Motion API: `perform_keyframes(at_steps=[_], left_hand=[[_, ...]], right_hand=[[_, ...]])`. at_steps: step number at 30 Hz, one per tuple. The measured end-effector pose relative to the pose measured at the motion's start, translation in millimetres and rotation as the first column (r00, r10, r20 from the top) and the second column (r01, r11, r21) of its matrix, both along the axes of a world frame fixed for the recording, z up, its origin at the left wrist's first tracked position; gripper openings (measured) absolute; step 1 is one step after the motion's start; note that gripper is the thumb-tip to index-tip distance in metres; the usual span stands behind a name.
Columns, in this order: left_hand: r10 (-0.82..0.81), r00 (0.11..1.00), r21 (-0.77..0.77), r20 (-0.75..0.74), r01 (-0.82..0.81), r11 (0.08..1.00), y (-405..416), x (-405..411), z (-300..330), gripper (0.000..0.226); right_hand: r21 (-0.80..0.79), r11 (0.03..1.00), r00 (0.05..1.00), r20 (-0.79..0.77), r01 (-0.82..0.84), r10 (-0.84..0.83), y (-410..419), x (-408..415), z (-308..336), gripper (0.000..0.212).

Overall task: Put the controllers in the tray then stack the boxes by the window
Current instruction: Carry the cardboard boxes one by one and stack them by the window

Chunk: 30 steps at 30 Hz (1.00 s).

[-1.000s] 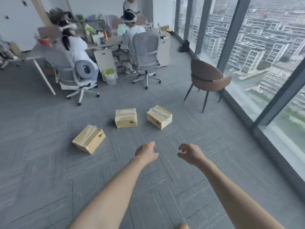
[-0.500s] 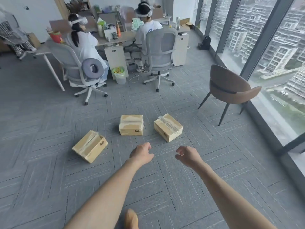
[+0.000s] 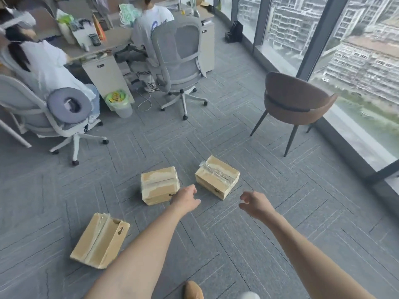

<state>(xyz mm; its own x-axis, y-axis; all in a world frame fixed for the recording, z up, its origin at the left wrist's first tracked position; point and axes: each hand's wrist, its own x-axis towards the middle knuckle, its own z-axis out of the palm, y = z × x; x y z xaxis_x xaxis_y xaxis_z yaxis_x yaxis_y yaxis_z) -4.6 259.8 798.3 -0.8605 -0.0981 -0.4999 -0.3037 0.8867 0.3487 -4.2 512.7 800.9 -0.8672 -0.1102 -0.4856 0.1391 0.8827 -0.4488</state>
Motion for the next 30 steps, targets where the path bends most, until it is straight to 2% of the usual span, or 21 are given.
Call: perform_keyframes(at_steps=[9, 14, 19, 23, 30], left_hand=[[-0.216, 0.968, -0.075, 0.131, 0.227, 0.971, -22.8, -165.4, -54.9, 0.037], [-0.248, 0.945, -0.093, 0.213, 0.272, 0.958, -29.2, -249.0, -92.8, 0.038], [-0.233, 0.938, -0.06, 0.258, 0.256, 0.965, -37.6, -313.8, -139.4, 0.04], [-0.233, 0.911, -0.035, 0.34, 0.26, 0.965, -51.6, -349.3, -186.9, 0.042], [-0.221, 0.896, 0.01, 0.385, 0.235, 0.972, -75.7, -403.3, -310.8, 0.045]], right_hand=[[-0.001, 0.992, 0.984, 0.127, 0.125, -0.123, -21.1, -132.0, -61.2, 0.035], [0.009, 0.981, 0.958, 0.214, 0.192, -0.19, -22.7, -208.1, -104.9, 0.036], [0.001, 0.96, 0.924, 0.272, 0.279, -0.268, -30.2, -260.0, -153.2, 0.033], [-0.003, 0.936, 0.861, 0.392, 0.353, -0.324, -43.7, -279.5, -201.7, 0.032], [0.019, 0.85, 0.744, 0.474, 0.526, -0.471, -66.3, -307.0, -311.2, 0.038]])
